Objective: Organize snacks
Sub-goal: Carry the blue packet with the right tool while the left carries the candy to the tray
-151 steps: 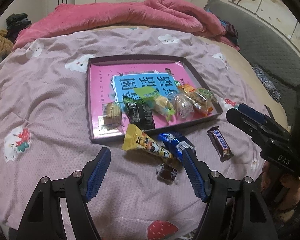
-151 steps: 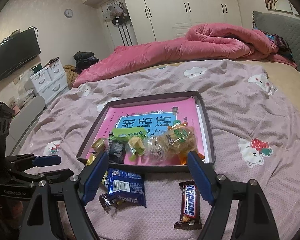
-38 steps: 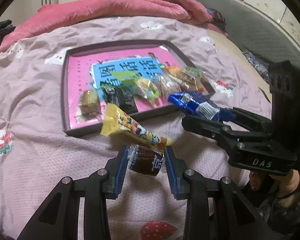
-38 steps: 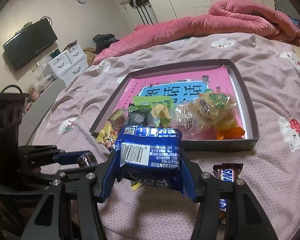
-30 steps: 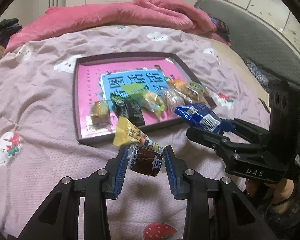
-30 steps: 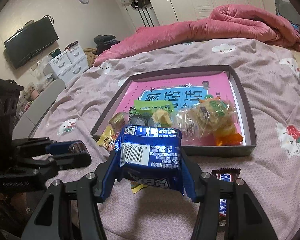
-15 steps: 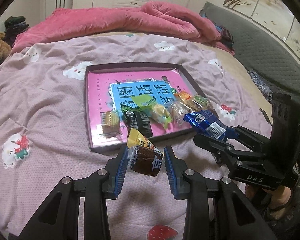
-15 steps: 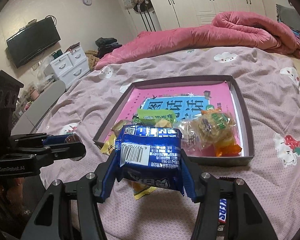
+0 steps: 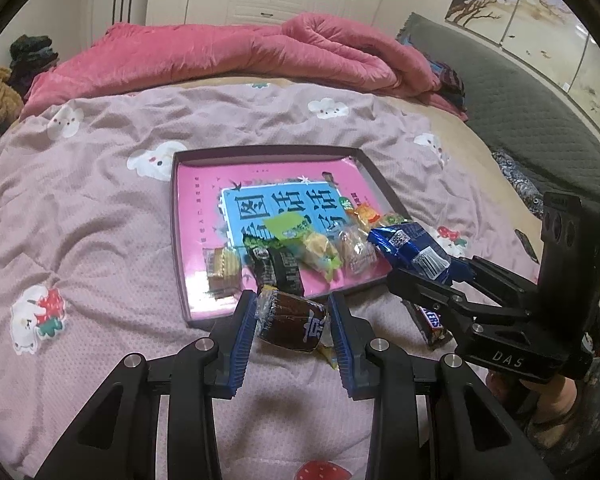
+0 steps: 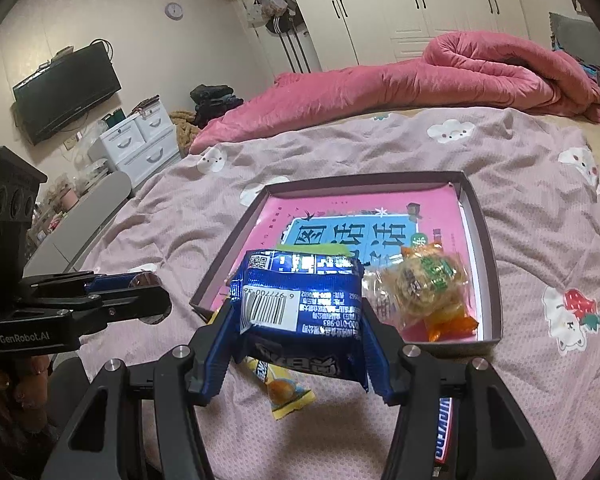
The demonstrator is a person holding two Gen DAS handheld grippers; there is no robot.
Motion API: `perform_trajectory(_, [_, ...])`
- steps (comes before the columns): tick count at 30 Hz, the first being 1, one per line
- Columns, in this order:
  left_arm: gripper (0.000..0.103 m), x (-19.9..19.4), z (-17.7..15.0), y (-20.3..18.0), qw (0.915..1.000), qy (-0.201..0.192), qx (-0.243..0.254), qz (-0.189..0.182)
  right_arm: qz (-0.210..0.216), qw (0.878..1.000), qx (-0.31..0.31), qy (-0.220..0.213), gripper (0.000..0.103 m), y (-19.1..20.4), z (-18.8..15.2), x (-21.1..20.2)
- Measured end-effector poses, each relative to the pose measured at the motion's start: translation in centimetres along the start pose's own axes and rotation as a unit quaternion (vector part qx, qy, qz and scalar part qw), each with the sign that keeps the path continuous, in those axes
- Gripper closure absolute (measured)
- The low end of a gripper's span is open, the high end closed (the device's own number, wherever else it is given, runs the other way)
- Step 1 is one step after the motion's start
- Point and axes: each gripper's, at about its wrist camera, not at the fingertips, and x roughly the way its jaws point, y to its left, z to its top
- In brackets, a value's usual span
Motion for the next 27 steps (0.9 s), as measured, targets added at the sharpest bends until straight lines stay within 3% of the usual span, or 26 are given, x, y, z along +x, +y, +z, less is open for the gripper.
perform_trajectory(27, [0.065,2.2,3.8,0.6,0.9999,-0.009,-0.002,0.005,-0.015,1.0,0.007,-0.025,0.046,-0.2,3.8,0.6])
